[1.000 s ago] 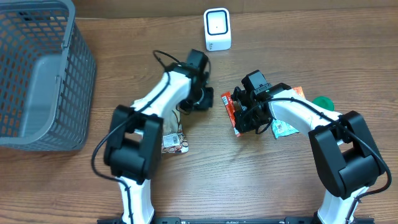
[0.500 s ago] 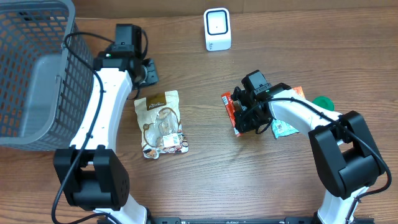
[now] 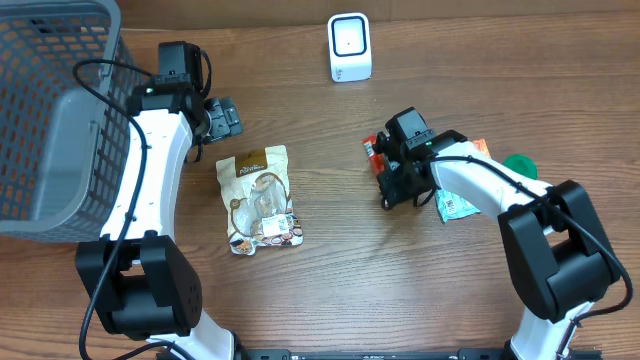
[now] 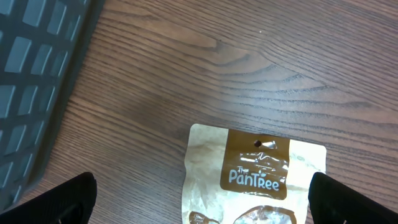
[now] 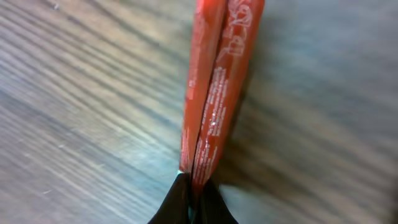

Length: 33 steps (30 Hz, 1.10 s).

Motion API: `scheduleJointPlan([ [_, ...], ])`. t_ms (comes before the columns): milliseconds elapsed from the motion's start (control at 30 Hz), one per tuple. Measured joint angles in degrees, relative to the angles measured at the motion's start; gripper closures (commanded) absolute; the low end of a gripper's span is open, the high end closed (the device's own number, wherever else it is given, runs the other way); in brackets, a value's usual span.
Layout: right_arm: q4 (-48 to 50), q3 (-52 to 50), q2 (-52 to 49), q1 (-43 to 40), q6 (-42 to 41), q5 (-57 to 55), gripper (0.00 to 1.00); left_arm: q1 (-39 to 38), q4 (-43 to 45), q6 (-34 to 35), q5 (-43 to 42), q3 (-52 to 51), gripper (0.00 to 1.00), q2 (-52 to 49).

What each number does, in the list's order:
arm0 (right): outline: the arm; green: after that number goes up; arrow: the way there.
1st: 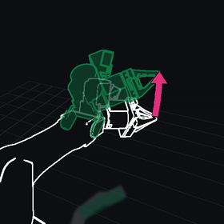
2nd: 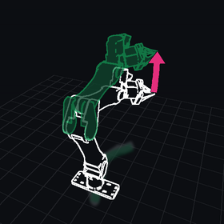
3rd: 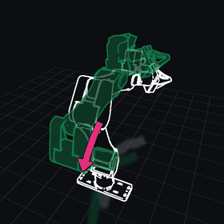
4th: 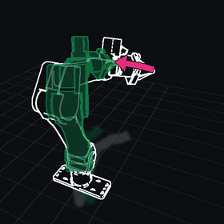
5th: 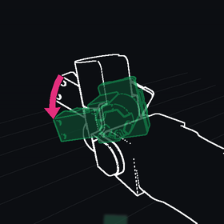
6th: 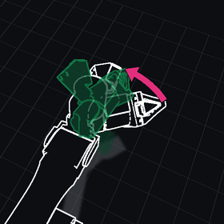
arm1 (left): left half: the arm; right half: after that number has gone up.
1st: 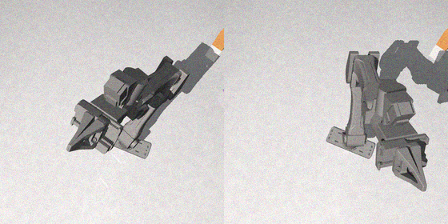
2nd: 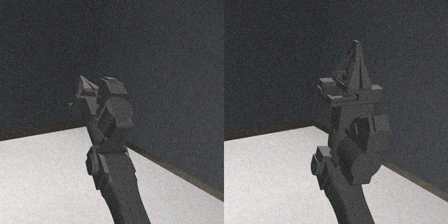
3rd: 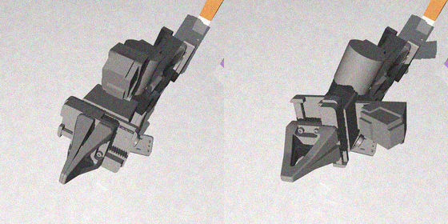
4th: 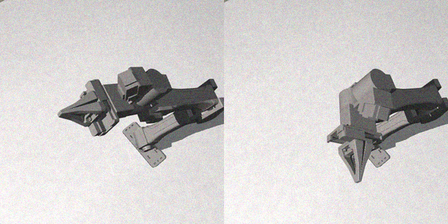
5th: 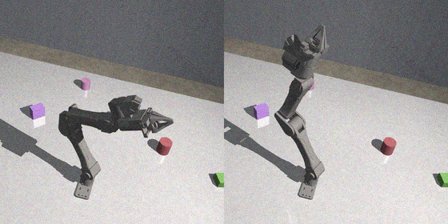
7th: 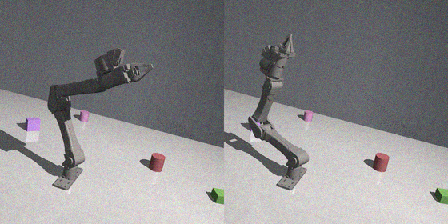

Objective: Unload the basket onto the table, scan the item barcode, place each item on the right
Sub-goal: 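Retract the left arm back beside the basket, then lift the red stick with the right gripper up to the white scanner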

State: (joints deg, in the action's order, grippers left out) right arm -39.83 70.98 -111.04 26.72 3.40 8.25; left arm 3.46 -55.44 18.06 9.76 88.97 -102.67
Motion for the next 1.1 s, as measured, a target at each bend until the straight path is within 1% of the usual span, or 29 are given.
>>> scheduleJointPlan([
  [267, 0.61, 5.46, 2.21, -0.02, 10.86, -8.72, 0.96, 0.00, 0.00, -0.02, 0.00, 0.00, 0.00, 0.00],
  [367, 3.80, 6.67, 2.25, 0.00, 16.00, -12.70, 0.96, 0.00, -0.02, -0.02, 0.00, 0.00, 0.00, 0.00],
  [633, 19.93, 6.82, 2.25, -0.02, 29.55, -26.05, 0.96, 0.00, -0.09, -0.02, 0.00, 0.00, 0.00, 0.00],
  [933, 37.51, 6.86, 2.25, 0.00, 44.30, -32.22, 0.96, 0.00, -0.09, -0.02, 0.02, 0.00, 0.00, 0.00],
  [1100, 46.47, 7.04, 1.79, 0.00, 51.01, -35.34, 0.97, 0.00, -0.09, 0.00, 0.20, 0.00, 0.00, 0.00],
])
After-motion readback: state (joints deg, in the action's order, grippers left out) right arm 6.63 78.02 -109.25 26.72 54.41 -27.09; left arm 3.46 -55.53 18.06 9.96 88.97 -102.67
